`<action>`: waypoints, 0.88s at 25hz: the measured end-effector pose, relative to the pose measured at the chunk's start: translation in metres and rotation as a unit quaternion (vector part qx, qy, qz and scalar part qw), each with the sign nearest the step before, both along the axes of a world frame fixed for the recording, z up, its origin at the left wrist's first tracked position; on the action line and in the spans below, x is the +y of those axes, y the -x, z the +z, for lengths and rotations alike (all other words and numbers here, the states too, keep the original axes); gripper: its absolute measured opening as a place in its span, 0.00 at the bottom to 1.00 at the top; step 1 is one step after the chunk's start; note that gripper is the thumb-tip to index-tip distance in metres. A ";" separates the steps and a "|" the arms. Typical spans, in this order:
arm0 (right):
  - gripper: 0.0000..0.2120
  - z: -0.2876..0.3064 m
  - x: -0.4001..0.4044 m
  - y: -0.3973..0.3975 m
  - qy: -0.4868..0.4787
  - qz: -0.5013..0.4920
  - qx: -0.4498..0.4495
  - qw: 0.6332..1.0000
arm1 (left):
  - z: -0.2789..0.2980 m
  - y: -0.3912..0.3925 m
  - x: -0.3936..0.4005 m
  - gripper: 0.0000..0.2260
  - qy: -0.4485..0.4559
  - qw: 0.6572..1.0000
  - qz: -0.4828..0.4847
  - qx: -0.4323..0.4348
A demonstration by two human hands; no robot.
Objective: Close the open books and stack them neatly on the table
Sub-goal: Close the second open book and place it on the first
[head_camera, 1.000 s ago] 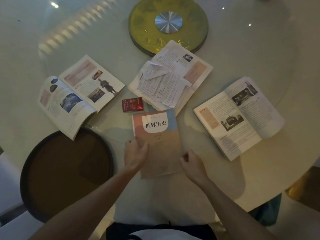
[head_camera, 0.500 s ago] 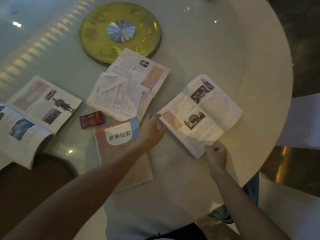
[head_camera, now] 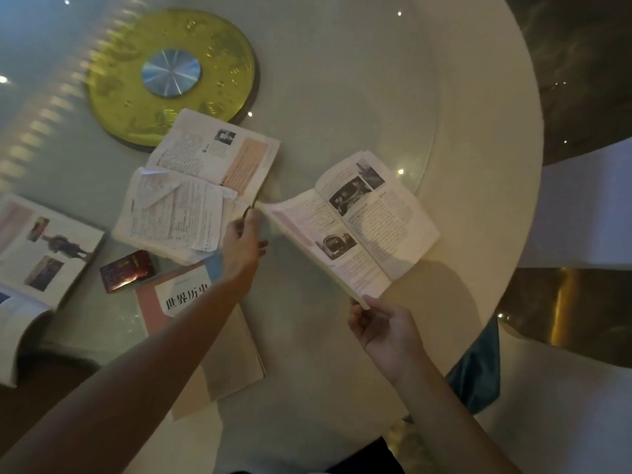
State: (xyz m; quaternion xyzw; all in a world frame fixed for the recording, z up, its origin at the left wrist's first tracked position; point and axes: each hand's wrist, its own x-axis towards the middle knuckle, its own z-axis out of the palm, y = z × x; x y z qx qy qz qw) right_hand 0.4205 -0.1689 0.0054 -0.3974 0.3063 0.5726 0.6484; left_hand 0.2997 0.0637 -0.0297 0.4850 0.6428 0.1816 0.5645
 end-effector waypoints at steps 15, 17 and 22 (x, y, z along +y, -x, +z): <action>0.08 -0.052 -0.008 -0.072 0.283 0.170 -0.172 0.928 | -0.034 -0.109 -0.098 0.24 0.035 0.941 -0.237 0.239; 0.04 -0.064 -0.010 -0.091 0.383 0.208 -0.368 0.821 | -0.033 -0.111 -0.099 0.24 0.023 0.937 -0.243 0.249; 0.23 -0.084 -0.001 -0.115 0.386 0.395 -0.507 0.662 | -0.039 -0.107 -0.094 0.18 0.054 0.961 -0.190 0.191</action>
